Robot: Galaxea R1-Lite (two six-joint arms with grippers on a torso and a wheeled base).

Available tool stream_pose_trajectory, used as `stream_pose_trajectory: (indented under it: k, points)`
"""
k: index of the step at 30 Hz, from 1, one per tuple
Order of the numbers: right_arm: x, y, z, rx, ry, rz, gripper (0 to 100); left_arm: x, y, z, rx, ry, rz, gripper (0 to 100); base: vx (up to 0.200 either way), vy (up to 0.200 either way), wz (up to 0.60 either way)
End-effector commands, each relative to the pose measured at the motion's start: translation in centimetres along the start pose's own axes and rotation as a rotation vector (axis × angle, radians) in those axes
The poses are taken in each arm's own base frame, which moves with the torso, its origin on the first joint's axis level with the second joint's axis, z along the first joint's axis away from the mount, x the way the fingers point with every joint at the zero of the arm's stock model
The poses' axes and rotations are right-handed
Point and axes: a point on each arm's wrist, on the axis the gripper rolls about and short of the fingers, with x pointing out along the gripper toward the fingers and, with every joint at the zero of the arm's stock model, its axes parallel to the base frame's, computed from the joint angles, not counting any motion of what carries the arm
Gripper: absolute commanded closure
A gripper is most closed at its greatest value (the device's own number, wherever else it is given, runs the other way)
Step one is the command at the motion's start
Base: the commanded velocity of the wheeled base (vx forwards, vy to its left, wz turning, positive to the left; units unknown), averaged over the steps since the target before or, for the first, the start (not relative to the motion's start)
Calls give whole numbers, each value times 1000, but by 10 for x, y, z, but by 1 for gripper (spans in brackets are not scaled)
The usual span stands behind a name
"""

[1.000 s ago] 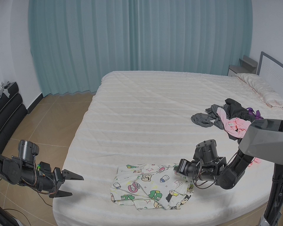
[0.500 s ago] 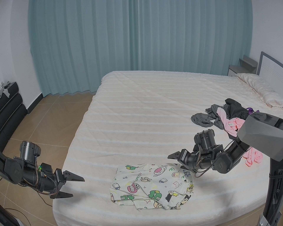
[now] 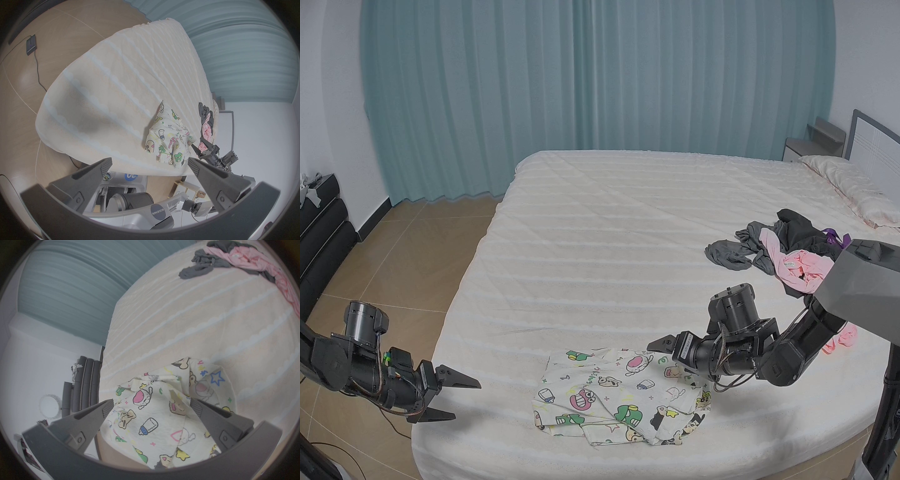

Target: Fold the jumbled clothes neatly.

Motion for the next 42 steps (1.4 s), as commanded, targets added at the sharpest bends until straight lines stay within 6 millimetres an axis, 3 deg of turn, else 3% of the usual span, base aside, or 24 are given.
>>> stream_pose_trajectory:
  k: [1, 9, 20, 29, 30, 38, 42]
  points:
    - [-3, 3, -24, -74, 44, -18, 0, 1, 1, 0, -4, 4, 2, 0, 0, 0, 0]
    - [-20, 4, -29, -122, 16, -34, 0, 1, 1, 0, -4, 4, 2, 0, 0, 0, 0]
    - [7, 4, -50, -150, 86, -58, 0, 2, 2, 1, -8, 8, 5, 0, 0, 0, 0]
    - [19, 16, -48, -168, 71, -39, 0, 4, 3, 2, -14, 16, 10, 0, 0, 0, 0]
    - [20, 16, -48, -168, 71, -39, 100, 4, 3, 2, -14, 15, 11, 0, 0, 0, 0]
    - [18, 14, -37, -143, 22, -56, 100, 4, 3, 2, -13, 14, 11, 0, 0, 0, 0]
    - [12, 12, -19, -93, -27, -49, 100, 4, 3, 1, -14, 15, 11, 0, 0, 0, 0]
